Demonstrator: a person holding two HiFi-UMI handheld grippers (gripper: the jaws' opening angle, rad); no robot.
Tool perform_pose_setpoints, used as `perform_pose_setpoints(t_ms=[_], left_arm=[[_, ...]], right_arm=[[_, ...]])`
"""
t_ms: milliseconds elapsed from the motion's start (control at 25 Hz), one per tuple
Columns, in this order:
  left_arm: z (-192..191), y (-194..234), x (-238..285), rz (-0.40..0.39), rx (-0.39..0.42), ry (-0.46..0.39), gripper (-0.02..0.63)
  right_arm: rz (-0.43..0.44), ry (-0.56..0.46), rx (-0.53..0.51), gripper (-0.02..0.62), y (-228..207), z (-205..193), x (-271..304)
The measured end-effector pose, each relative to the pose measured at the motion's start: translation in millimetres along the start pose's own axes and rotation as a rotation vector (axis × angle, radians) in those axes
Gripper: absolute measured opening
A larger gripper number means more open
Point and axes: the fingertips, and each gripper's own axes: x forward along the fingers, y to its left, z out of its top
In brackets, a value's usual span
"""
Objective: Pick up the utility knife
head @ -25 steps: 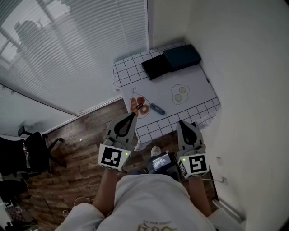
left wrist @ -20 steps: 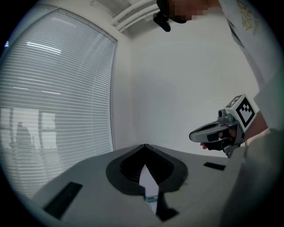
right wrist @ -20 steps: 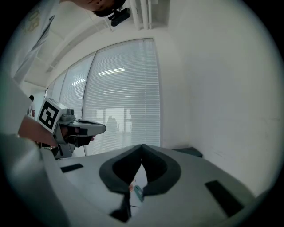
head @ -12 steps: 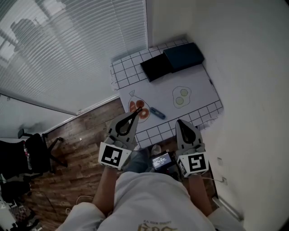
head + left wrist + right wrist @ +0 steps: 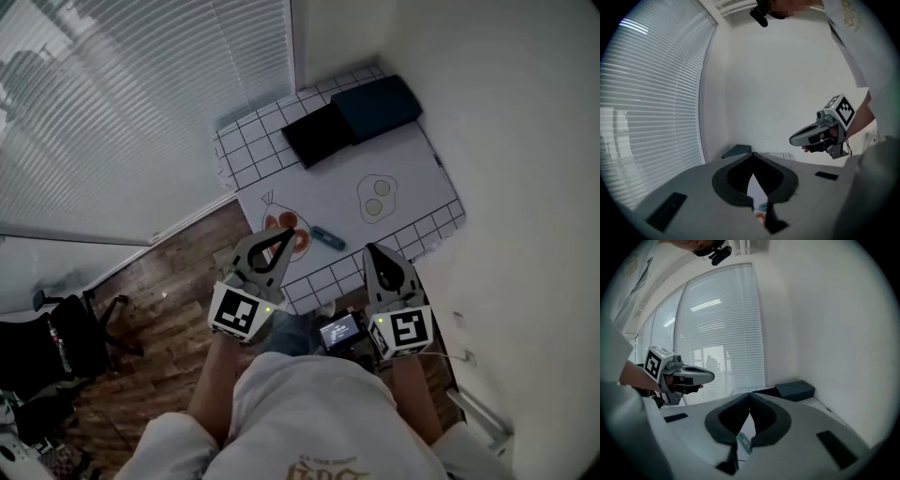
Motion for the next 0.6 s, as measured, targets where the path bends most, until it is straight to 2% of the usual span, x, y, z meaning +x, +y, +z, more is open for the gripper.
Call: perform_pose_setpoints(t_ms=[400, 600], left_arm=[[-50.3, 15.1, 31.5, -0.081, -0.029, 0.094, 0.008], [-76.1, 12.6, 47.5, -0.12, -0.01, 0.152, 0.008]], right_arm=[[-0.055, 0.09, 0.058, 0.006, -18.1, -38.1, 19.6], [-0.067, 0.114, 0.114, 0.006, -28.9, -57.8, 26.2]])
